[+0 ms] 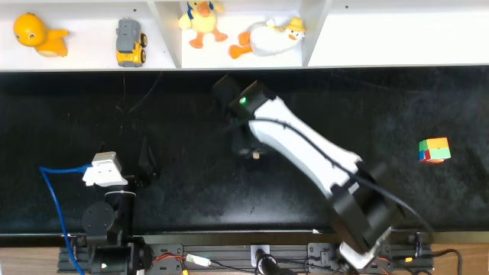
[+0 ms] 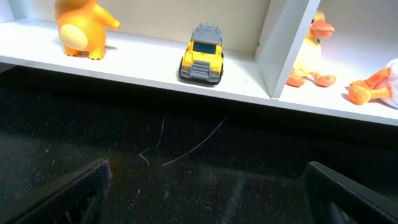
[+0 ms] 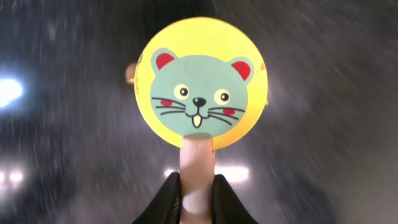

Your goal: Store Toys

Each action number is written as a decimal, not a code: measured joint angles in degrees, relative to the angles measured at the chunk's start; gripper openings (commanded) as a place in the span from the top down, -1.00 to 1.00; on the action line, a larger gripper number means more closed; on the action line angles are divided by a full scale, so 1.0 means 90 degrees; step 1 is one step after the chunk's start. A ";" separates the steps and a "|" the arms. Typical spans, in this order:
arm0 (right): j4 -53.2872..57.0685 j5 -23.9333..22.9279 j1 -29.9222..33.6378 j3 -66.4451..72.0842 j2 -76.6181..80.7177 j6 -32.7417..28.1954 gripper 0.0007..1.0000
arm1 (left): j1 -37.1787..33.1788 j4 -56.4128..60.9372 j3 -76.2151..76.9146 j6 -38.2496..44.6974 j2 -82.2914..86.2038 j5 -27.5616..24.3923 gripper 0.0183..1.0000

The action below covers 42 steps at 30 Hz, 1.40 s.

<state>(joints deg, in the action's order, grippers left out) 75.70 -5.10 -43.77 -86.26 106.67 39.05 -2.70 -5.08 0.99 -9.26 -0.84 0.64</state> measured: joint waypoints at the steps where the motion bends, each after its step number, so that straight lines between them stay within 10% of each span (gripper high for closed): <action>1: 0.0119 -0.0141 -0.0119 0.0000 -0.0168 0.0070 0.91 | 0.0000 0.0000 0.0000 0.0000 0.0000 0.0002 -1.00; 12: -0.0335 -0.1039 -0.0049 0.1406 -0.2314 0.0653 0.91 | 0.0000 0.0000 0.0000 0.0000 0.0000 0.0002 -1.00; 27: -0.1090 -0.1435 0.2713 0.2883 -0.4214 0.0777 0.91 | 0.0000 0.0000 0.0000 0.0000 0.0000 0.0002 -1.00; 42: -0.4029 -0.1307 0.3757 0.2897 -0.3623 -0.2409 0.91 | 0.0000 0.0000 0.0000 0.0000 0.0000 0.0000 -1.00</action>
<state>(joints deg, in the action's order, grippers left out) 39.44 -16.86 -9.96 -60.18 74.06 17.37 -2.70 -5.08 0.99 -9.26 -0.84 0.64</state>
